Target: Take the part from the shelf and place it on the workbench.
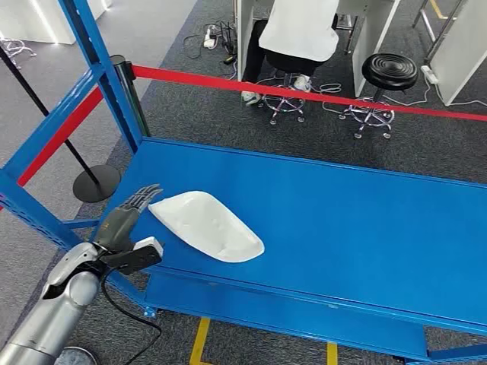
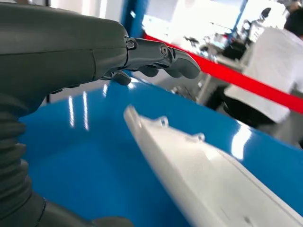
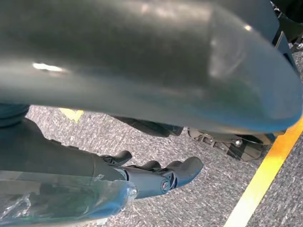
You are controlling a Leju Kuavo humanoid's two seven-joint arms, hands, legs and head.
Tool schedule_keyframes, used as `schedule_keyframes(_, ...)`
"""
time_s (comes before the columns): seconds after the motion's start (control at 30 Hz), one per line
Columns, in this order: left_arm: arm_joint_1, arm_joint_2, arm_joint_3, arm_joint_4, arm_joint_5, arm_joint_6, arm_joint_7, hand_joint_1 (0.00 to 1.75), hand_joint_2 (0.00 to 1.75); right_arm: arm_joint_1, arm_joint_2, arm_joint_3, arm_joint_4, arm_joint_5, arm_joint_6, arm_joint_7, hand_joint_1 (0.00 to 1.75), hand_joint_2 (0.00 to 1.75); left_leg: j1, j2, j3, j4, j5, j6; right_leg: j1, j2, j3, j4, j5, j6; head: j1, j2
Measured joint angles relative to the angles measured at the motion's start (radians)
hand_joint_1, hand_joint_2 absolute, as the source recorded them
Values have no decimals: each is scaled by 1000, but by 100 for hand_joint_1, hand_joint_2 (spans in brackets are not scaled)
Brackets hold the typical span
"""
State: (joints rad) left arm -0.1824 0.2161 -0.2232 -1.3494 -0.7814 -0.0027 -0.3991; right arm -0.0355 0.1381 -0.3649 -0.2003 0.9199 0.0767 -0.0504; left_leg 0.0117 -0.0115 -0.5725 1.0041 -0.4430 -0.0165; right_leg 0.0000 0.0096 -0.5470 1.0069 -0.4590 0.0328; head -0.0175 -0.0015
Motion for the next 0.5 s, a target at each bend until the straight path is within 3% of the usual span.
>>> schedule_keyframes(0.37,-70,-12,-57,114,19,-79,-19,6,175,-1,4,14,0,22,7,-4,0,0,0,0,0,0,0,0,0,0,0,0,0,0,0,0)
schedule_keyframes(0.5,-99,-22,-68,174,26,-91,-13,175,175,-2,6,16,0,28,7,-4,0,0,0,0,0,0,0,0,0,0,0,0,0,0,0,0)
